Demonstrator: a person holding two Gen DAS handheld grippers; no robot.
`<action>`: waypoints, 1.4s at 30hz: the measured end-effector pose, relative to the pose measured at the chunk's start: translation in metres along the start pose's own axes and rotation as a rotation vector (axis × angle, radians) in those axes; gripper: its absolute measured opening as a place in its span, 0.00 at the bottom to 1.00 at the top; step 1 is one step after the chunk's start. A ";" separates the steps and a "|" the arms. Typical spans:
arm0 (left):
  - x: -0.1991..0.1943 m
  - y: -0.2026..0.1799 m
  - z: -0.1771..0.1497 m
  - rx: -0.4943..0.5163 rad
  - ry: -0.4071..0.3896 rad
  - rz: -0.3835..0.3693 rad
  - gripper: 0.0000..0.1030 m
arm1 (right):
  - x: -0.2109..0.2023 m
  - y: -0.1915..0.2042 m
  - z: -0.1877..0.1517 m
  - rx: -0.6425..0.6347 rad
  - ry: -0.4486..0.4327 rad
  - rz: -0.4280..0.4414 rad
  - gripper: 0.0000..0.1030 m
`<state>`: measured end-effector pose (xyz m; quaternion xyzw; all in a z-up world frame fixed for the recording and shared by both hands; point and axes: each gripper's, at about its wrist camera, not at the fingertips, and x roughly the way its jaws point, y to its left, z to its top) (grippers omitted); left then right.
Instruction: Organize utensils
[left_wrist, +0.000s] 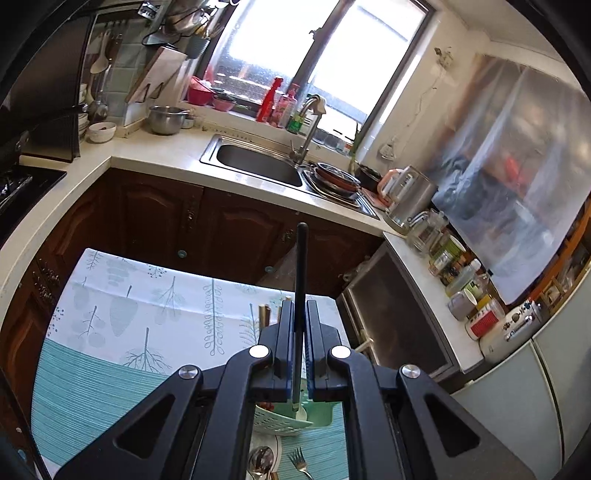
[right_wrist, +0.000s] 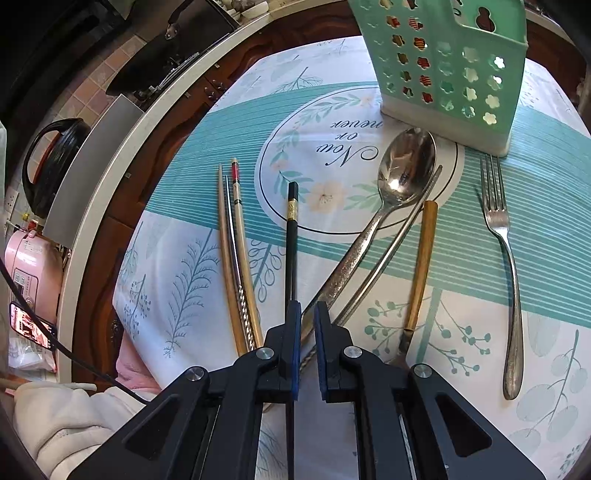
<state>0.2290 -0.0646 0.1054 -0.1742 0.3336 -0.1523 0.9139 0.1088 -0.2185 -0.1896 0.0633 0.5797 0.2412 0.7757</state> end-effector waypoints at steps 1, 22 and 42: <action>0.002 0.002 0.000 -0.004 0.003 0.004 0.02 | 0.001 0.001 0.000 -0.003 0.001 -0.002 0.07; -0.004 0.002 -0.081 0.331 0.004 0.106 0.64 | -0.003 -0.006 -0.003 0.030 -0.008 -0.017 0.07; -0.006 0.030 -0.273 0.986 0.357 -0.096 0.60 | -0.027 -0.025 -0.014 0.222 -0.061 -0.054 0.07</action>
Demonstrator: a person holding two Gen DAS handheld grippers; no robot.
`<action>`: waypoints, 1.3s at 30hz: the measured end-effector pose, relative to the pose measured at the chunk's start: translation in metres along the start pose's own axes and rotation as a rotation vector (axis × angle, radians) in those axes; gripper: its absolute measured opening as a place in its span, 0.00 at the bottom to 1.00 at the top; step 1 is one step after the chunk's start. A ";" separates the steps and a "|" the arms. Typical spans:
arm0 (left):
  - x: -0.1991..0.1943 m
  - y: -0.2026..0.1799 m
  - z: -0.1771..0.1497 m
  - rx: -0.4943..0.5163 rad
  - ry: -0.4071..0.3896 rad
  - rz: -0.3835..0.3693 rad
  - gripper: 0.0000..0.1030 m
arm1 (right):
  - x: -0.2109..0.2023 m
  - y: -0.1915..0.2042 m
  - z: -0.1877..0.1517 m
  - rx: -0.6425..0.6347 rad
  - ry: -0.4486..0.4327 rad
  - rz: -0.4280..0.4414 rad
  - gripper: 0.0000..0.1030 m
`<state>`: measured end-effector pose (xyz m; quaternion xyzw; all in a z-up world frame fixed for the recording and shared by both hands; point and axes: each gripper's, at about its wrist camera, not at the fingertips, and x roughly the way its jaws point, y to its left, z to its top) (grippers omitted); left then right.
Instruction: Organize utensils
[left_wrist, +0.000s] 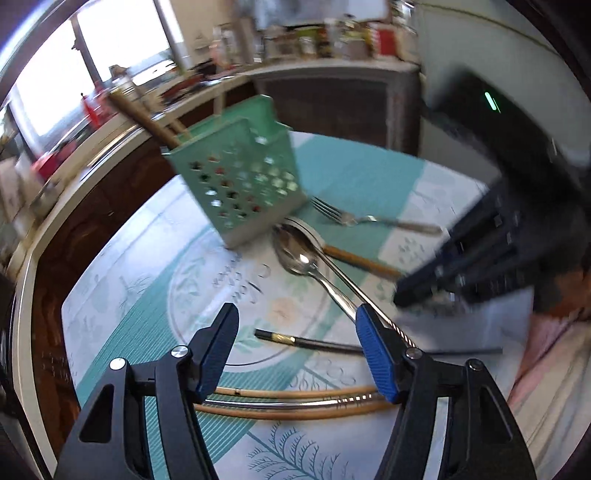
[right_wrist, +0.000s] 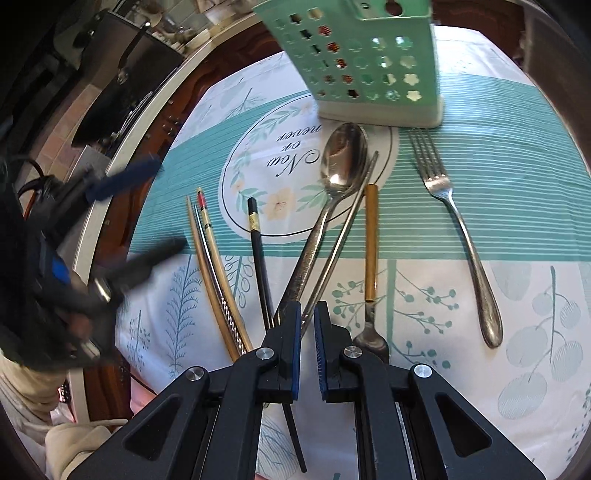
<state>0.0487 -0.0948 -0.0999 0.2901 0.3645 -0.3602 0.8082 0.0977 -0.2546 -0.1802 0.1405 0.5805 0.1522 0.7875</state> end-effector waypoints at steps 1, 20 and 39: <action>0.004 -0.004 -0.002 0.038 0.012 -0.019 0.57 | -0.001 0.000 -0.001 0.003 -0.003 0.000 0.07; 0.039 -0.076 -0.020 0.696 0.137 -0.191 0.48 | -0.007 -0.020 -0.002 0.069 -0.024 0.028 0.07; 0.073 -0.099 0.028 0.771 0.455 -0.436 0.04 | -0.007 -0.041 0.001 0.124 -0.061 0.080 0.07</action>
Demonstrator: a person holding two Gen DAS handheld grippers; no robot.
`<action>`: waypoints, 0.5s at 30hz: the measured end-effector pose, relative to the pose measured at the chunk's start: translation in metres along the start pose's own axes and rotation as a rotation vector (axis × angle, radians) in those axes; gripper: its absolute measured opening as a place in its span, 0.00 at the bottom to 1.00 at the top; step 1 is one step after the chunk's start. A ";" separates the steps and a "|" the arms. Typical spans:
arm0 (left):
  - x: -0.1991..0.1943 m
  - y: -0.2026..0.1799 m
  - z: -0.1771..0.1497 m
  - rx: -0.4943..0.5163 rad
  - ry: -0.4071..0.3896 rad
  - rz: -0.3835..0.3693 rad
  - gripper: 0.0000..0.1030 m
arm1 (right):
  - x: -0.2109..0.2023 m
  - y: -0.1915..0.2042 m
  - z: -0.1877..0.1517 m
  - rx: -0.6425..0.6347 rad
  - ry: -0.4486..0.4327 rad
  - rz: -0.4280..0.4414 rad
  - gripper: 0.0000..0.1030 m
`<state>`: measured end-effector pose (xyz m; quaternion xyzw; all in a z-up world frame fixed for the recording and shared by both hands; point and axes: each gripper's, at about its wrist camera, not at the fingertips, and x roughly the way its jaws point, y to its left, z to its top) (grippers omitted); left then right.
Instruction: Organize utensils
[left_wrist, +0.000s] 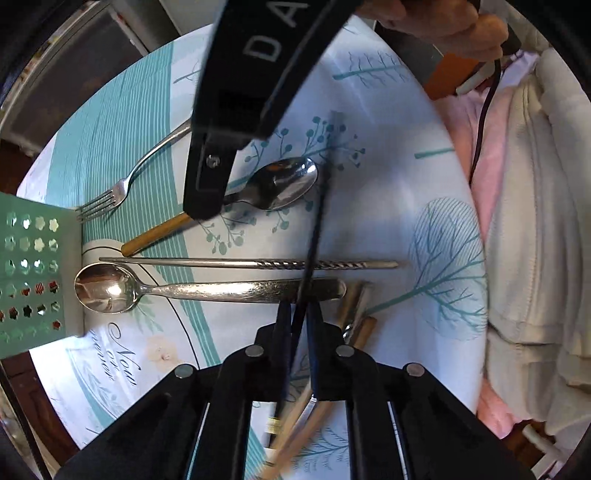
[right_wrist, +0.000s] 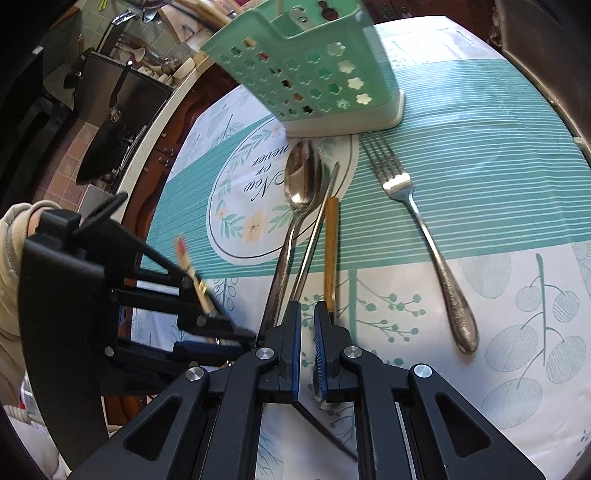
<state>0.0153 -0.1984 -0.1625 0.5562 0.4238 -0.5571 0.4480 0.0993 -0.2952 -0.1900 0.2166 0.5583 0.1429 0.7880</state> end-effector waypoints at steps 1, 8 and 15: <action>-0.002 0.004 0.000 -0.019 -0.014 -0.003 0.03 | -0.001 -0.001 0.000 0.007 -0.005 0.003 0.07; -0.030 0.013 -0.016 -0.204 -0.157 0.042 0.03 | -0.010 -0.010 0.002 0.046 -0.038 0.025 0.07; -0.047 -0.002 -0.041 -0.354 -0.266 0.133 0.03 | -0.036 -0.009 0.008 0.080 -0.142 0.124 0.07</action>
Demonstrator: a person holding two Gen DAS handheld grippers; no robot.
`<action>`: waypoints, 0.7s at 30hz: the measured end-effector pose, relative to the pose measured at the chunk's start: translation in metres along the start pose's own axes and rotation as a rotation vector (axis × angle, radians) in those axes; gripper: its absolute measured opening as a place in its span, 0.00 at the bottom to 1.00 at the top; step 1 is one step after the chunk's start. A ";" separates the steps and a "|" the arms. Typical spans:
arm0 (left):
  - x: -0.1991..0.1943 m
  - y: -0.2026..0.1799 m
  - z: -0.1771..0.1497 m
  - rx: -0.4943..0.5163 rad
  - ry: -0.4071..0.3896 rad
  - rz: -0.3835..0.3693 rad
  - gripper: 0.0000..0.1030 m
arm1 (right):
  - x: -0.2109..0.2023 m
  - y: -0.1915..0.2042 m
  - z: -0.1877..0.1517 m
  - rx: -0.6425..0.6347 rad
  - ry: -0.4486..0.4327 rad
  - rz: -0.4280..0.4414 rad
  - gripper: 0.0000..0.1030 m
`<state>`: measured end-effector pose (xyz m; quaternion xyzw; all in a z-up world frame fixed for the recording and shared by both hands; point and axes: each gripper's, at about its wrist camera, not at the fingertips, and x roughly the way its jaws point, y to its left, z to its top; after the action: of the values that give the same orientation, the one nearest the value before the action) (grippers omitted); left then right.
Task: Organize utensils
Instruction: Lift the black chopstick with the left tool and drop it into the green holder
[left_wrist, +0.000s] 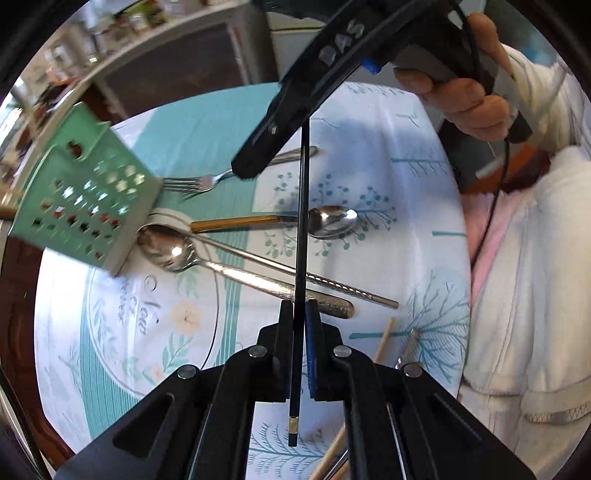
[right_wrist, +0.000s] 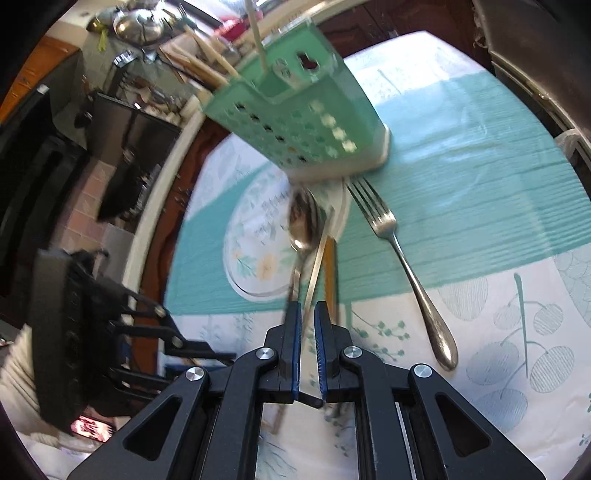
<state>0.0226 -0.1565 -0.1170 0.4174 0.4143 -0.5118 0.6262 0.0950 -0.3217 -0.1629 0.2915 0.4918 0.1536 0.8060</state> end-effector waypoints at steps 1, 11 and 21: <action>-0.002 0.001 -0.004 -0.021 -0.015 0.014 0.03 | -0.004 0.000 0.002 0.007 -0.012 0.015 0.07; -0.019 0.036 -0.044 -0.275 -0.211 0.164 0.03 | -0.046 0.017 0.029 0.062 -0.163 0.140 0.11; -0.067 0.054 -0.064 -0.474 -0.420 0.237 0.03 | -0.075 0.052 0.033 -0.023 -0.193 0.150 0.13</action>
<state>0.0607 -0.0693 -0.0676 0.1907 0.3324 -0.3996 0.8327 0.0905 -0.3314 -0.0663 0.3316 0.3869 0.1905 0.8391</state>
